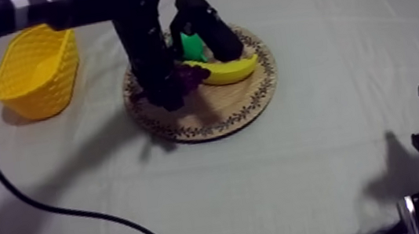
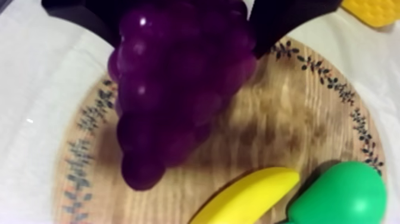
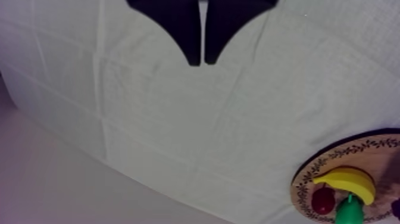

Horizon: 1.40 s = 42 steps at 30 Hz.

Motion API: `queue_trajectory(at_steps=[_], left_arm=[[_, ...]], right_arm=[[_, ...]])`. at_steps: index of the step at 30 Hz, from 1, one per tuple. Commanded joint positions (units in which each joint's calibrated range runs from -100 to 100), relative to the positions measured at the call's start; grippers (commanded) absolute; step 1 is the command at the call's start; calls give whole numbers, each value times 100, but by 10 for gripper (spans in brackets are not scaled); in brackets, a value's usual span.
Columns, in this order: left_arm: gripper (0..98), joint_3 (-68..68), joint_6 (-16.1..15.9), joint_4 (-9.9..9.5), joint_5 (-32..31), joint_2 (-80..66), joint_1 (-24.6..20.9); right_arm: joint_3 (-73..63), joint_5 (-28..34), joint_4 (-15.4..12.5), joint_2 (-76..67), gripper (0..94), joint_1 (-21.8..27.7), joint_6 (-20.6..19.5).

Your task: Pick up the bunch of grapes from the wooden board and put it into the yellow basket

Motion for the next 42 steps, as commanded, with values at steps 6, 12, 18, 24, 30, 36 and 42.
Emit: queue_trajectory(at_steps=[6,12,18,24,30,36,42], left_arm=[[537,132,108,-71,390,-1109,192],[542,-18,143,-91,702,-1629,258],[546,-180,144,-76,816,-1762,85],[551,-477,137,-50,1038,-1763,-337],[556,-759,119,6,1264,-1777,-949],[563,-976,82,74,1409,-1779,-1669],[558,-1120,103,135,1432,-1724,-2328]], right_arm=[[0,-1,-1,0,3,-1,-2],[0,-1,-1,0,3,-1,-2],[0,-1,-1,0,3,-1,-2],[0,-1,-1,0,3,-1,-2],[0,-1,-1,0,3,-1,-2],[0,-1,-1,0,3,-1,-2],[0,-1,-1,0,3,-1,-2]])
